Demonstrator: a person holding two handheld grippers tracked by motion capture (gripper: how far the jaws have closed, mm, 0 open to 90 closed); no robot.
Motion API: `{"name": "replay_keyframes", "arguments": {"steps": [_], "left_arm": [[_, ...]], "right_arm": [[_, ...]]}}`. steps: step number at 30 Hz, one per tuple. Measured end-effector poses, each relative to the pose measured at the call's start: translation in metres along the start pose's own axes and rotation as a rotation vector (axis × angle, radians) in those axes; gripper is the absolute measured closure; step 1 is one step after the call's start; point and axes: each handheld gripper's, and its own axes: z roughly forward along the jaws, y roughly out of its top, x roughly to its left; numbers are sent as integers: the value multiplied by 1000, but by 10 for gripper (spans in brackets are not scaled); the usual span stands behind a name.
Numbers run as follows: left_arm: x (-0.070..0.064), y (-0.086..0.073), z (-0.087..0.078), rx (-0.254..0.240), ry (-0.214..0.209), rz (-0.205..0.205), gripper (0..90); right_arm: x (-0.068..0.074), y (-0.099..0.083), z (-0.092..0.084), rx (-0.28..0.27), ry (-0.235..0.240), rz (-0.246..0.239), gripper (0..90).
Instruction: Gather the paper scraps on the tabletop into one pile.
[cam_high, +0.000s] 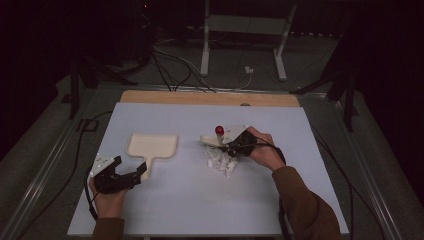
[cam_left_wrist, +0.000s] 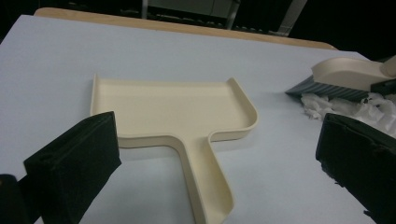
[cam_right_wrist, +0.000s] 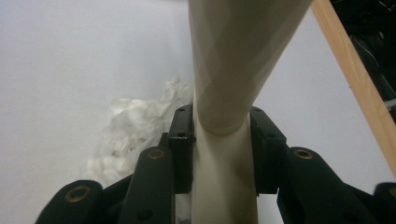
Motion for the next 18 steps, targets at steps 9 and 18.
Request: {"name": "replay_keyframes", "arguments": {"steps": [9,18], "left_arm": [[-1,-1,1,5,-3,2,4],[1,-1,0,2,-3,-5,4]], "right_arm": [[0,0,-7,-28,37,30,671],[-9,-2,-7,-73,-81,146,671]]}}
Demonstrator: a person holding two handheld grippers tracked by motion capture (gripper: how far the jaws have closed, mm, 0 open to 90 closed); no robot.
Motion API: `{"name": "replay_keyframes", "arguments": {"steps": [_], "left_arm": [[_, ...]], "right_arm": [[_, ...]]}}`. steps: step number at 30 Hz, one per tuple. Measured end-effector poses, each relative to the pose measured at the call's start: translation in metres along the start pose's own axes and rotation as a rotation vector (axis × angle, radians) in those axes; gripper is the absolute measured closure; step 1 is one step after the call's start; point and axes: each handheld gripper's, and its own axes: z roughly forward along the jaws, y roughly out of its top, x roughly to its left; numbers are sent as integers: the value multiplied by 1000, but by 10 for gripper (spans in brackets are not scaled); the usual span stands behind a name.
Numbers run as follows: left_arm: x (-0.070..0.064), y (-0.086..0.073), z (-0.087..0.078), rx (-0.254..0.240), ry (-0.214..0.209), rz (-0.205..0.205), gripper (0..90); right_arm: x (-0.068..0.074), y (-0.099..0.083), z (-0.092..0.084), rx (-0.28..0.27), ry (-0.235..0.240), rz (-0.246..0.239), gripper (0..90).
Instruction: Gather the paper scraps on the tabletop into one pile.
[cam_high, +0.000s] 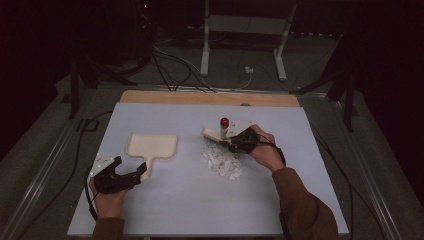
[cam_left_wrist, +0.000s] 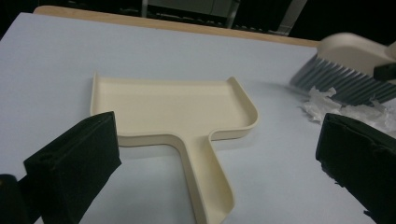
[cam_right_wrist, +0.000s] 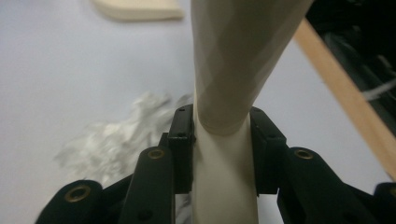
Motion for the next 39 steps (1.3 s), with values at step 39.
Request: {"name": "replay_keyframes", "arguments": {"steps": [39], "left_arm": [[-2,0,2,12,13,14,4]], "right_arm": [[-8,-87,-93,161,-208,723,669]]}}
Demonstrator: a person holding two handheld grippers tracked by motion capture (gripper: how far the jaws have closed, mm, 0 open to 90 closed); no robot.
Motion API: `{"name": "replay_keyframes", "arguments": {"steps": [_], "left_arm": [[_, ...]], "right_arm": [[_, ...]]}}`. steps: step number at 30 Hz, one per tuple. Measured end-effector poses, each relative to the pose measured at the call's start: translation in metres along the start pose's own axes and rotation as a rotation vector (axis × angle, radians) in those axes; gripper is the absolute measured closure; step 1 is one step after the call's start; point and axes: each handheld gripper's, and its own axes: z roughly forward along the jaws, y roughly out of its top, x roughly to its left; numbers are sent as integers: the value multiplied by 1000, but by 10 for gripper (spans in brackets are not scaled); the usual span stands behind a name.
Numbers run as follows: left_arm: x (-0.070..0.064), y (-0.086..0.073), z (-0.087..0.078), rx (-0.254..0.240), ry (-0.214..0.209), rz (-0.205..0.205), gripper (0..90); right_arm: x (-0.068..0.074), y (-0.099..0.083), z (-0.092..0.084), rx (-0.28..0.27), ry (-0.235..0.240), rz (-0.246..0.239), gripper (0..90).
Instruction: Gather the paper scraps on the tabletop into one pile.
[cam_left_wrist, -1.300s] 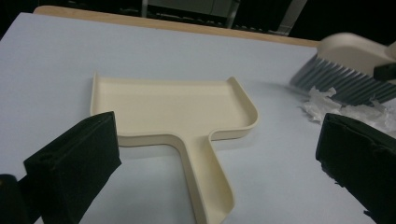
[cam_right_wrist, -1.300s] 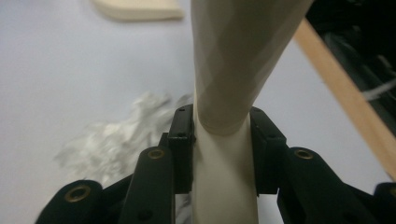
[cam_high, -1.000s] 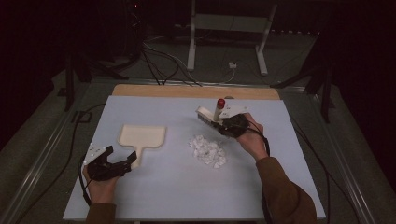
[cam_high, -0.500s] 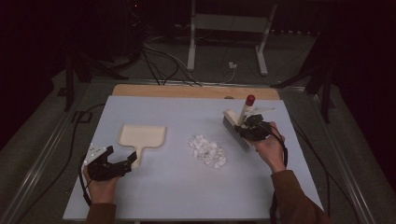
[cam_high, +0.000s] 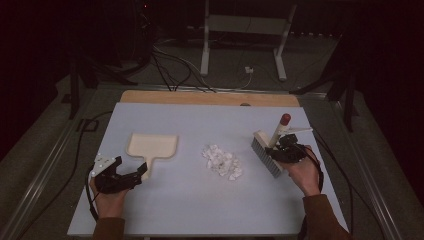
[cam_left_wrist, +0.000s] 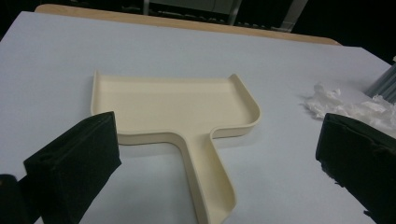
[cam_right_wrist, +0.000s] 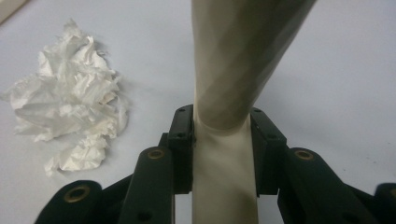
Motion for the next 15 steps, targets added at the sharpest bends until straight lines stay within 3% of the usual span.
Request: {"name": "replay_keyframes", "arguments": {"steps": [15], "left_arm": [[-4,1,6,29,9,38,4]], "right_arm": [[4,4,13,-18,1,8,643]]}}
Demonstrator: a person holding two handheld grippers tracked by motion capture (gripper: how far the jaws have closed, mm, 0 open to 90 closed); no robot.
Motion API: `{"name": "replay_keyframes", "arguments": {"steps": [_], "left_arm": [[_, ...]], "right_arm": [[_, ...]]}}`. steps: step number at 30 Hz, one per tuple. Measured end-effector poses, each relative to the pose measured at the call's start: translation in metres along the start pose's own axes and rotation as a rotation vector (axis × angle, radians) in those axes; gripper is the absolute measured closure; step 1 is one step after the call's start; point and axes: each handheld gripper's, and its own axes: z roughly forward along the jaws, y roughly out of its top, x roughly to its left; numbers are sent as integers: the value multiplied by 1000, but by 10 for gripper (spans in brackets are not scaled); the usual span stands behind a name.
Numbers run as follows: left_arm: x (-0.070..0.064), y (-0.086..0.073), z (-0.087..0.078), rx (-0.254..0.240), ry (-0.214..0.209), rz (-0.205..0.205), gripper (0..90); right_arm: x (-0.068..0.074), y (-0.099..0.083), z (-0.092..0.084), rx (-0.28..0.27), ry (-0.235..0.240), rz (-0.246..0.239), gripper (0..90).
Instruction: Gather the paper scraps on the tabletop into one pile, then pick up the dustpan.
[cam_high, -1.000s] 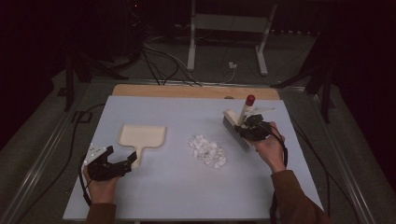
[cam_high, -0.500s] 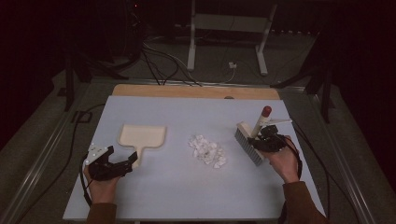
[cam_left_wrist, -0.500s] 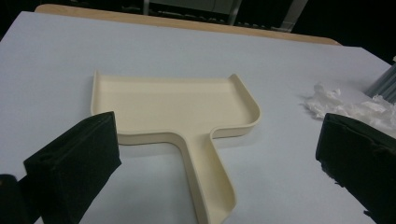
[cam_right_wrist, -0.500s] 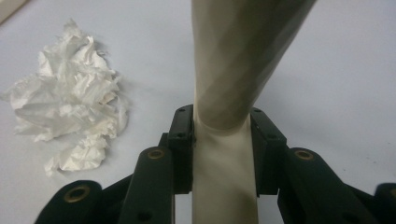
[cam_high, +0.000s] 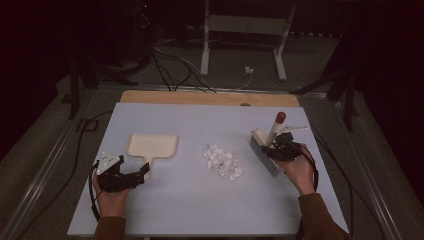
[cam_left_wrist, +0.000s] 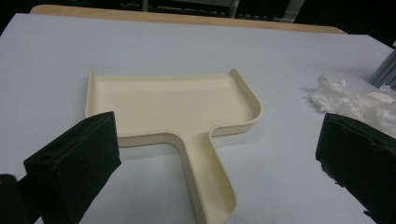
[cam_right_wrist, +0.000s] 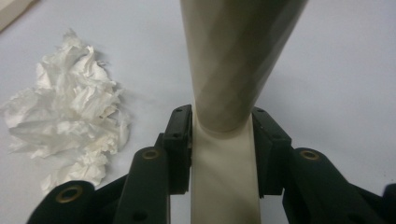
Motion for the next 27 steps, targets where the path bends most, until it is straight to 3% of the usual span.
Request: {"name": "replay_keyframes", "arguments": {"steps": [7,14,19,23,27], "left_arm": [[-2,-1,3,27,15,20,4],[-8,1,14,91,25,24,4],[-14,3,25,173,58,61,5],[-18,5,33,210,84,81,11],[-21,6,41,270,136,66,66]], "right_arm": [[1,-1,2,-4,-16,6,662],[0,-1,2,-7,-14,8,664],[0,-2,2,-12,-11,9,664],[0,-2,2,-13,-14,11,664],[0,-3,2,-14,-5,4,663]]}}
